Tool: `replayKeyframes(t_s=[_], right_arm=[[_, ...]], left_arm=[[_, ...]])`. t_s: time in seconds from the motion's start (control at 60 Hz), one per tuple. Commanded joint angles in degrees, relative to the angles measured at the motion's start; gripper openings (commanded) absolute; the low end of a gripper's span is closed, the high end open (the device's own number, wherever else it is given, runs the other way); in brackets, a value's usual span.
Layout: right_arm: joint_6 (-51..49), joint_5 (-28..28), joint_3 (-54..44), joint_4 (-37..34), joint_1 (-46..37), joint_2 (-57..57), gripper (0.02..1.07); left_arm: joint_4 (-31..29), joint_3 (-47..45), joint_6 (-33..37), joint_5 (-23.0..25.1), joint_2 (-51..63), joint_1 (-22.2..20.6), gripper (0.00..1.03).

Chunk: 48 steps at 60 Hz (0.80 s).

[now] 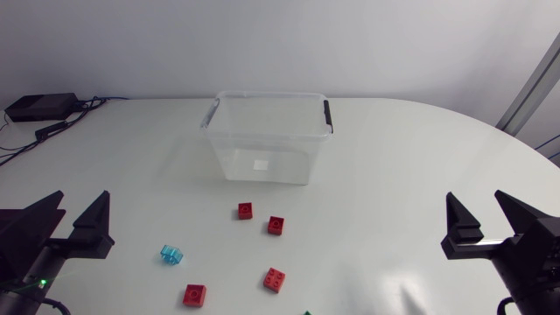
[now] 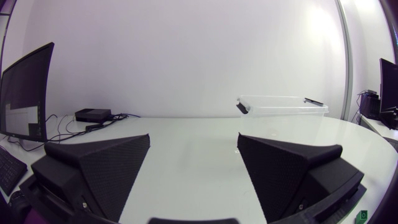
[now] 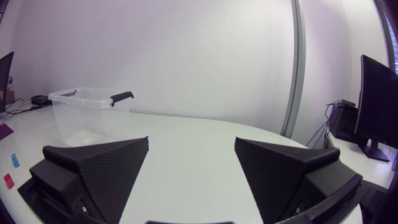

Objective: Place the duplo bricks in the container

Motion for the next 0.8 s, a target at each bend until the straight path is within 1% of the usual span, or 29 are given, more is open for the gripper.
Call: replayKeyframes(t_s=[0.0, 0.483, 0.6, 0.683, 0.783], right_arm=[[1.46, -0.39, -1.39, 0.16, 0.15, 0.25, 1.02], [1.37, -0.3, -1.39, 0.51, 0.51, -0.54, 1.02], [1.55, -0.3, -0.6, 1.3, 1.03, 0.08, 1.02], [1.55, -0.04, 0.72, 3.15, 1.65, 2.8, 1.02], [2.78, 0.32, 4.59, 6.14, 1.82, 11.68, 1.02]], left_arm=[[-0.08, -0.97, -1.15, -0.29, -0.67, -0.2, 0.99], [0.27, -0.97, -0.88, -0.29, -0.67, 0.16, 0.98], [0.18, 1.14, -0.71, -0.29, -0.06, -0.02, 0.98], [0.8, 3.77, -0.71, -0.29, 3.72, -0.02, 0.97], [0.89, 10.1, -0.97, -0.29, 14.27, -0.2, 0.97]])
